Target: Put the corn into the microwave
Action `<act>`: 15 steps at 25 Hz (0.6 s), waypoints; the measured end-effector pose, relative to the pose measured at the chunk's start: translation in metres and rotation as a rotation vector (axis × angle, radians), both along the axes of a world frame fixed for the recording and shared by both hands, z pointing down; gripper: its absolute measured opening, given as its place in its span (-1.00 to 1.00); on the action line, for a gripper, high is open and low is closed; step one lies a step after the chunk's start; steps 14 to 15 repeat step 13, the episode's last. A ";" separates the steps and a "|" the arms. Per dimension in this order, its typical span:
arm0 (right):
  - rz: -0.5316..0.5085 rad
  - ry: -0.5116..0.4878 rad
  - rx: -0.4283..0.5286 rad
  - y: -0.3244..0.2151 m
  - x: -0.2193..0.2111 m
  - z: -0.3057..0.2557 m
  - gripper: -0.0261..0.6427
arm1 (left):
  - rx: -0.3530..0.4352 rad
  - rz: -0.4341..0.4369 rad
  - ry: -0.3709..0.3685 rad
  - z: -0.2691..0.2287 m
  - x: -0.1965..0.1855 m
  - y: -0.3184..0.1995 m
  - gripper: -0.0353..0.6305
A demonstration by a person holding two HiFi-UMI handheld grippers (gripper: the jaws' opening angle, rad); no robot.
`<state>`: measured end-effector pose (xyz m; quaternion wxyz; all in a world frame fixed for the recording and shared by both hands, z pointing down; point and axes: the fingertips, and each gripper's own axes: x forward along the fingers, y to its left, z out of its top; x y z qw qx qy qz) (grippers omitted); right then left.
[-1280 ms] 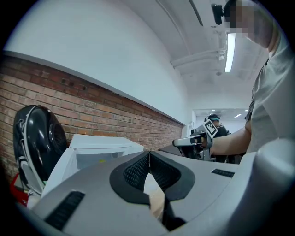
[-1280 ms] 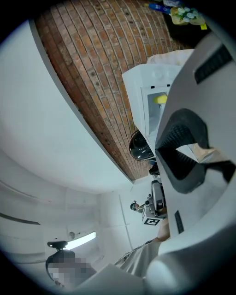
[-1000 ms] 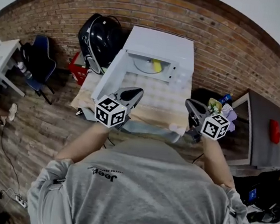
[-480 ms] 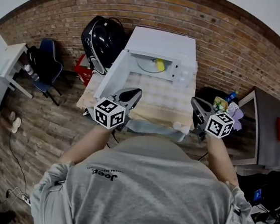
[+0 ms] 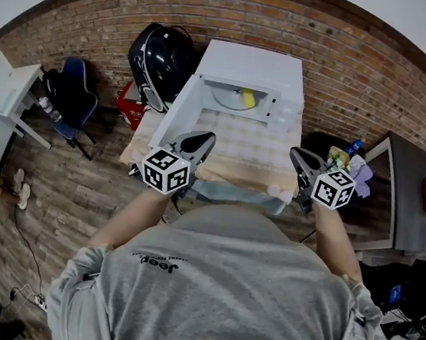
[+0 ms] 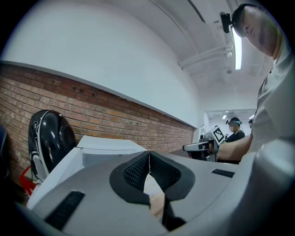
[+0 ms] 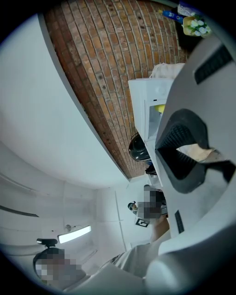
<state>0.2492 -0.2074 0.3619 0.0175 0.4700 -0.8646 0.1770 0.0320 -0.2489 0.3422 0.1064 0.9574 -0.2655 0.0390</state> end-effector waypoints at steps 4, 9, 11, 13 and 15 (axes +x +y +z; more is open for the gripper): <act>-0.001 0.002 0.002 0.003 -0.003 0.000 -0.87 | -0.003 0.000 -0.001 0.001 -0.003 0.002 -0.82; 0.004 -0.004 0.003 0.006 -0.004 0.001 -0.87 | -0.005 0.004 0.001 0.000 -0.004 0.004 -0.82; 0.005 -0.005 0.003 0.008 -0.003 0.002 -0.87 | -0.005 0.006 0.003 0.000 -0.003 0.005 -0.82; 0.005 -0.005 0.001 0.011 -0.002 0.003 -0.87 | -0.006 0.006 0.004 0.001 -0.002 0.007 -0.82; 0.005 -0.005 0.001 0.011 -0.002 0.003 -0.87 | -0.006 0.006 0.004 0.001 -0.002 0.007 -0.82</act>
